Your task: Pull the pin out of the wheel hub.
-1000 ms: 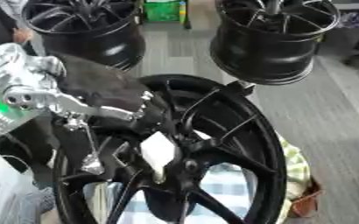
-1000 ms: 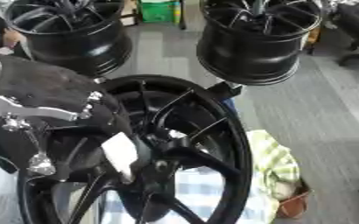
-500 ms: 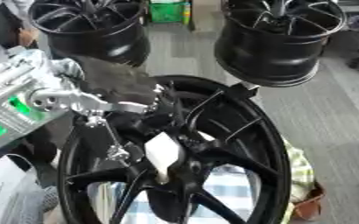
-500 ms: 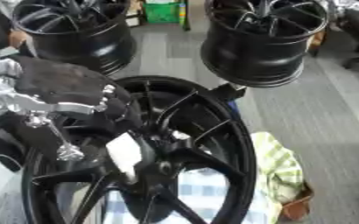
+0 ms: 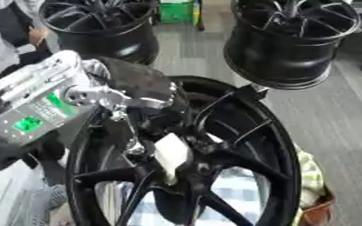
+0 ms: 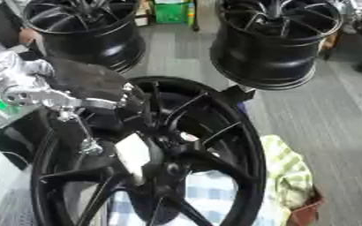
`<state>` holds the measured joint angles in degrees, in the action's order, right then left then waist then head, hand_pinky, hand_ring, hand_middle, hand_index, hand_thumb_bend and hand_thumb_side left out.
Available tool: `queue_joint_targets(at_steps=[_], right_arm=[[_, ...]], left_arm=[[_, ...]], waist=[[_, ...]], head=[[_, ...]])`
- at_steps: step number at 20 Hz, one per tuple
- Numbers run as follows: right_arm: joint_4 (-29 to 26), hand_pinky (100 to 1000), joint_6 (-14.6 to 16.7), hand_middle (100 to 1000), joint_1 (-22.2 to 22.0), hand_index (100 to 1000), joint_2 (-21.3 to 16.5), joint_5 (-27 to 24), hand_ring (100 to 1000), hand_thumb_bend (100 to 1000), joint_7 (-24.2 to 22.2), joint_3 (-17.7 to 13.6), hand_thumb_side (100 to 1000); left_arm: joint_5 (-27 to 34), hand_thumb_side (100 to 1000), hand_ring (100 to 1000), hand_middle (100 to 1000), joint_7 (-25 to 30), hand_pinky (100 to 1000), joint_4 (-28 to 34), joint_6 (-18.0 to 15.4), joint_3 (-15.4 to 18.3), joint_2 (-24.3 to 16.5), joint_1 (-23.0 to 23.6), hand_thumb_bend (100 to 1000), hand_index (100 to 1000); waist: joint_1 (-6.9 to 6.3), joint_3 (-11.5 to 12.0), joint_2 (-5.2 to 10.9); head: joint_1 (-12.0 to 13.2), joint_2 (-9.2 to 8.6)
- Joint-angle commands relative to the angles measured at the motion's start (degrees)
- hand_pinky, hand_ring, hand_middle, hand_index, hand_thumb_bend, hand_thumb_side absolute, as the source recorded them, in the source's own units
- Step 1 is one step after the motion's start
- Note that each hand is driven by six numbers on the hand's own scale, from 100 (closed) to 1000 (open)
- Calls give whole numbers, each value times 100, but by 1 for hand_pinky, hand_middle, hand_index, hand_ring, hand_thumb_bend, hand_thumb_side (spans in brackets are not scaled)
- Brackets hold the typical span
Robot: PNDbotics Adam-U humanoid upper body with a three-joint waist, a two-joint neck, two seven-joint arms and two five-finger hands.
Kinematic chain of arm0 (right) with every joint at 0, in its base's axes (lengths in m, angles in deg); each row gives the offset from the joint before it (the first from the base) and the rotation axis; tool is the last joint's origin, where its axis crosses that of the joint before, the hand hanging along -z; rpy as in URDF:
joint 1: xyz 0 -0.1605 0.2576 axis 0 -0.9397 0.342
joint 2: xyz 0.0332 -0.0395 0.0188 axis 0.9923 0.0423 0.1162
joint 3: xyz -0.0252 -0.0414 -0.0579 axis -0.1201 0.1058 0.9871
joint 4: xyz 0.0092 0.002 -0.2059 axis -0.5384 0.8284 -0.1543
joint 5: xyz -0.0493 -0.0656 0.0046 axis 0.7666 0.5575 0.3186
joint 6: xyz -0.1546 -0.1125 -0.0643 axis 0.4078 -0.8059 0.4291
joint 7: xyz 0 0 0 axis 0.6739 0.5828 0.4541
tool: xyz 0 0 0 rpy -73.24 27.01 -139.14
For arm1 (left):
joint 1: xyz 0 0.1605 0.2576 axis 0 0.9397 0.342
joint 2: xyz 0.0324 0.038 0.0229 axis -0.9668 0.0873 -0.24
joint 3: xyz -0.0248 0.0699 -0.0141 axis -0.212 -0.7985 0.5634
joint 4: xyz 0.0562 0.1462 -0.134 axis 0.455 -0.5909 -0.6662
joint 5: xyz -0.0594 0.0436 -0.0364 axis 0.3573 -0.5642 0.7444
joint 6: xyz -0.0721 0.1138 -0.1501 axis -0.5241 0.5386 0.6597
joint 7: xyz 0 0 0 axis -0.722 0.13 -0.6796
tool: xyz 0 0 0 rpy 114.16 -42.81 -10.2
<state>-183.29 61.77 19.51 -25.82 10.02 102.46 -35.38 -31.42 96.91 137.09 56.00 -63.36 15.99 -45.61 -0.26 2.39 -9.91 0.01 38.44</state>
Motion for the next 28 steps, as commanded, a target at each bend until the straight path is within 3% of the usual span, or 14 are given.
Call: queue_joint_targets(at_steps=[1,11,19,28], right_arm=[[-28,757,18,536,44,697,-87,-35,631,501,15,-63,329],[-33,758,15,536,44,697,-58,-5,630,496,47,-67,330],[-32,759,18,536,29,697,-39,-11,631,494,65,-79,330],[-33,760,28,536,25,698,-23,-18,631,492,68,-82,330]], left_arm=[[111,134,853,759,42,873,-55,-74,16,-8,-95,396,838],[426,122,841,742,438,869,86,-52,-30,55,-161,393,843],[401,108,802,689,511,847,92,42,-86,166,-141,365,829],[272,122,789,691,515,831,-81,84,-159,271,-47,340,833]], waist=[[6,-4,74],[17,3,84],[23,-21,82],[25,-46,75]], head=[[17,-54],[9,-71],[18,-74],[32,-91]])
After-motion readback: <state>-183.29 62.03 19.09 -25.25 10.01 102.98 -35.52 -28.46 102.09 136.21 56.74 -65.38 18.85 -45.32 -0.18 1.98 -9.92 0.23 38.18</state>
